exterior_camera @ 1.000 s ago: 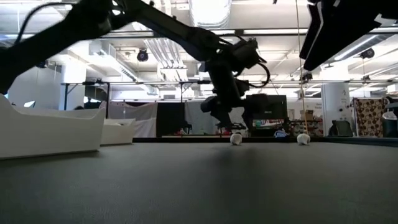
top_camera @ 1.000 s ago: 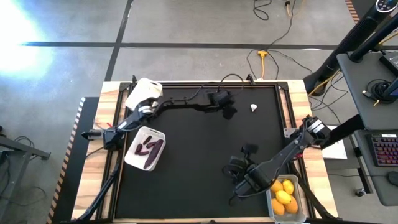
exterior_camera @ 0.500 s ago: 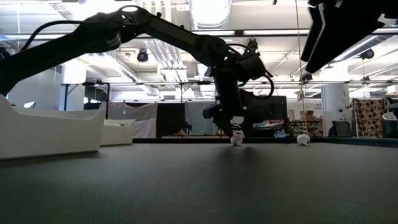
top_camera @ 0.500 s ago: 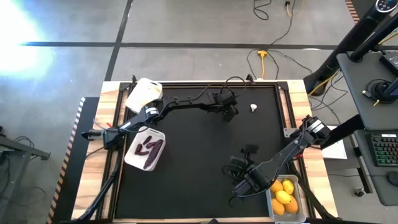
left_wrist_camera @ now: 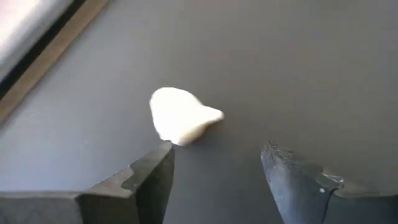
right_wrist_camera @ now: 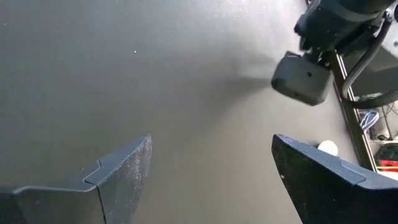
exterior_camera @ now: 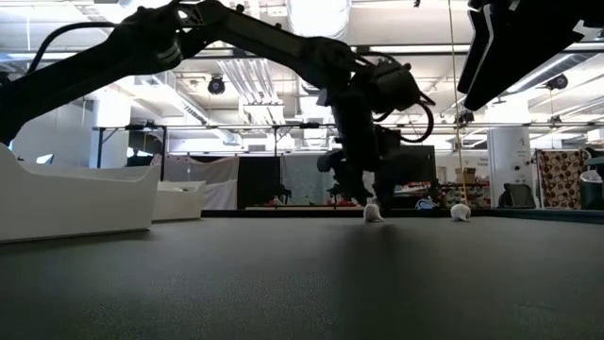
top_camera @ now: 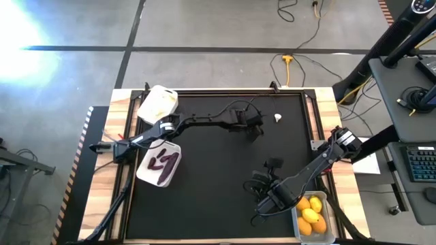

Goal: Sort produce into baskets
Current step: Put the garlic into the top white bin

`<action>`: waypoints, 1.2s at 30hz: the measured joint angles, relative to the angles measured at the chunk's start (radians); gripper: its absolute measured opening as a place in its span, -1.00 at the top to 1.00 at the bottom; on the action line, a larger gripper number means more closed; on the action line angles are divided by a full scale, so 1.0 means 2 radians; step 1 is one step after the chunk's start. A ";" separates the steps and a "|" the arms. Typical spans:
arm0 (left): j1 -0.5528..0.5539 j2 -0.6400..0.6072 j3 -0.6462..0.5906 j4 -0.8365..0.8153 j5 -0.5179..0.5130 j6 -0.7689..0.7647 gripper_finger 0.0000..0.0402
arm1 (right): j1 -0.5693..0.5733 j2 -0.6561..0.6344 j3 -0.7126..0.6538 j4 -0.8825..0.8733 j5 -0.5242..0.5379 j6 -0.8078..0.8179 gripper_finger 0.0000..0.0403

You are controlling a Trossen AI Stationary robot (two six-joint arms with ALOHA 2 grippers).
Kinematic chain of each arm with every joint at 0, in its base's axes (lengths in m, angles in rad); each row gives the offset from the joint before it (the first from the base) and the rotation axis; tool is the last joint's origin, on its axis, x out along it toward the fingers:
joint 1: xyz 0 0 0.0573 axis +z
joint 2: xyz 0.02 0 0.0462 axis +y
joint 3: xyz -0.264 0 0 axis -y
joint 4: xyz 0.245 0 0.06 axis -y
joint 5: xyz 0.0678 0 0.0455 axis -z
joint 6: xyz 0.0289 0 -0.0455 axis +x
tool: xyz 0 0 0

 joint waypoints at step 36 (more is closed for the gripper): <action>0.020 0.007 -0.017 0.057 -0.019 -0.037 0.14 | 0.000 0.000 0.000 0.002 0.000 0.003 -0.61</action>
